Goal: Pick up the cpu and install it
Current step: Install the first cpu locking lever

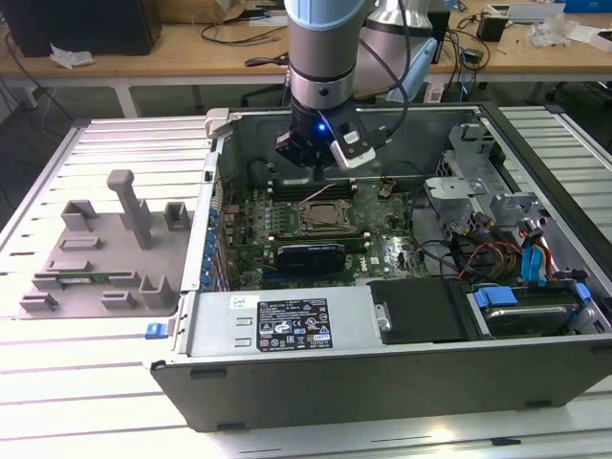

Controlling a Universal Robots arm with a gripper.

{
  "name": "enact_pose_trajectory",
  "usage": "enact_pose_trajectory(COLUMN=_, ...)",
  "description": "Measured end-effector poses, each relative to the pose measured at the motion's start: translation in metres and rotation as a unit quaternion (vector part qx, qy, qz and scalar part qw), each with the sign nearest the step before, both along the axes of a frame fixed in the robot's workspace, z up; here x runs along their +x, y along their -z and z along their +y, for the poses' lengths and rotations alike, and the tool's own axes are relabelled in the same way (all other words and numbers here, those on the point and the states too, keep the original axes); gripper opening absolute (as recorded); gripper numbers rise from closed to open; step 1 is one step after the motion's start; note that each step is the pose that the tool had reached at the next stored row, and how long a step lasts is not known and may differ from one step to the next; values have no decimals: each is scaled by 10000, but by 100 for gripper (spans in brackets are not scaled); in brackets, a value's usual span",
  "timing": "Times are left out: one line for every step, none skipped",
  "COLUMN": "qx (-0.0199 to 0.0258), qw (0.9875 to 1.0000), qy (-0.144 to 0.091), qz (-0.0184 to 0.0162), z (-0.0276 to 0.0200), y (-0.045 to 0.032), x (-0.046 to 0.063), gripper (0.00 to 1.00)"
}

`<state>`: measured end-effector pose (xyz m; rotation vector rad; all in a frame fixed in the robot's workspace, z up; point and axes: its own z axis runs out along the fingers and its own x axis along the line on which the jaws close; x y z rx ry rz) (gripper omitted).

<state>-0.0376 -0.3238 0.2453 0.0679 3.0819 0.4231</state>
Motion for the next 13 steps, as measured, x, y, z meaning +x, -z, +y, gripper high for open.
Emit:
enact_pose_trajectory(qx=-4, qw=10000, qy=-1, qz=-24, z=-2, y=5, x=1, gripper=11)
enact_pose_trajectory(qx=-12, qw=10000, qy=-1, qz=-48, z=-3, y=9, x=1, gripper=11)
enact_pose_trajectory(qx=-50, qw=10000, qy=-1, qz=-71, z=-3, y=14, x=1, gripper=11)
enact_pose_trajectory(qx=-118, qw=9999, qy=-1, qz=-77, z=-3, y=17, x=1, gripper=11)
enact_pose_trajectory(qx=-172, qw=9998, qy=0, qz=-77, z=-3, y=19, x=1, gripper=11)
enact_pose_trajectory(qx=-250, qw=9997, qy=-1, qz=-78, z=-4, y=26, x=0, gripper=11)
enact_pose_trajectory(qx=-261, qw=9996, qy=-2, qz=-78, z=-4, y=43, x=1, gripper=11)
enact_pose_trajectory(qx=-268, qw=9996, qy=-2, qz=-78, z=-4, y=54, x=1, gripper=11)
enact_pose_trajectory(qx=-268, qw=9996, qy=-1, qz=-81, z=-3, y=69, x=1, gripper=11)
enact_pose_trajectory(qx=-268, qw=9996, qy=-1, qz=-84, z=-3, y=101, x=1, gripper=11)
enact_pose_trajectory(qx=-268, qw=9996, qy=-1, qz=-84, z=-2, y=115, x=1, gripper=11)
enact_pose_trajectory(qx=-269, qw=9996, qy=0, qz=-84, z=2, y=126, x=0, gripper=11)
enact_pose_trajectory(qx=-270, qw=9996, qy=-1, qz=-84, z=5, y=129, x=1, gripper=11)
